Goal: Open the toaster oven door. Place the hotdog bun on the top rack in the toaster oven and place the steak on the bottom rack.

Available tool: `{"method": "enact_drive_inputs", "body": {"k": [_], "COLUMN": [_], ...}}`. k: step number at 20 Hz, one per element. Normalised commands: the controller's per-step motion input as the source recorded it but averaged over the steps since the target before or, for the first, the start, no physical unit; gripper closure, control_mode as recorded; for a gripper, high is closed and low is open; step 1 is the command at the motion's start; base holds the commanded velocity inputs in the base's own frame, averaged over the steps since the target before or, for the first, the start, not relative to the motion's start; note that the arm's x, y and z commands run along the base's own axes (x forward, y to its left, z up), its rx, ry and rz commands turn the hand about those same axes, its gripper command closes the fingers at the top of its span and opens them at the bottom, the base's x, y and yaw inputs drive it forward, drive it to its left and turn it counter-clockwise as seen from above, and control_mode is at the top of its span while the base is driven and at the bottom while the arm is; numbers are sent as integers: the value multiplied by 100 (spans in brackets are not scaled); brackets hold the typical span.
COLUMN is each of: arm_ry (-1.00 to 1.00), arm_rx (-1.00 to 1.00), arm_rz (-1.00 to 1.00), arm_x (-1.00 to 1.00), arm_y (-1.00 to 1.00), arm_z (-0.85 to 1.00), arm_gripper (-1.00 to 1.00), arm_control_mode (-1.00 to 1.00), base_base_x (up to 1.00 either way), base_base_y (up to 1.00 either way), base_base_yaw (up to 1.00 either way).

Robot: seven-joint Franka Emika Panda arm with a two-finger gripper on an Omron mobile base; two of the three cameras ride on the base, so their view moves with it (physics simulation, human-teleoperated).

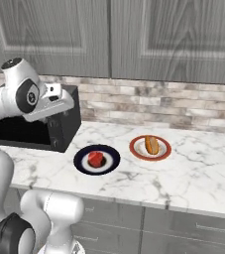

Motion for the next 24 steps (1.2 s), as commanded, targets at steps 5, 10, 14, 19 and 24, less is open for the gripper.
{"method": "enact_drive_inputs", "body": {"k": [5, 10, 14, 19, 24], "arm_ry": [-1, -10, -16, -3, 0], "arm_rx": [-27, -21, -19, -22, -27], "arm_rz": [12, 4, 1, 0, 4], "arm_x": [-39, -23, 0, 2, 18], "arm_y": [51, 58, 51, 59, 35], "arm_z": [-7, -8, 0, 0, 0], "arm_gripper": [-100, -100, -100, -100, -100], "arm_control_mode": [-100, -100, -100, -100, -100], "base_base_x": [0, 0, 0, 0, 0], "base_base_y": [0, 0, 0, 0, 0], "base_base_yaw": [0, 0, 0, 0, 0]}}
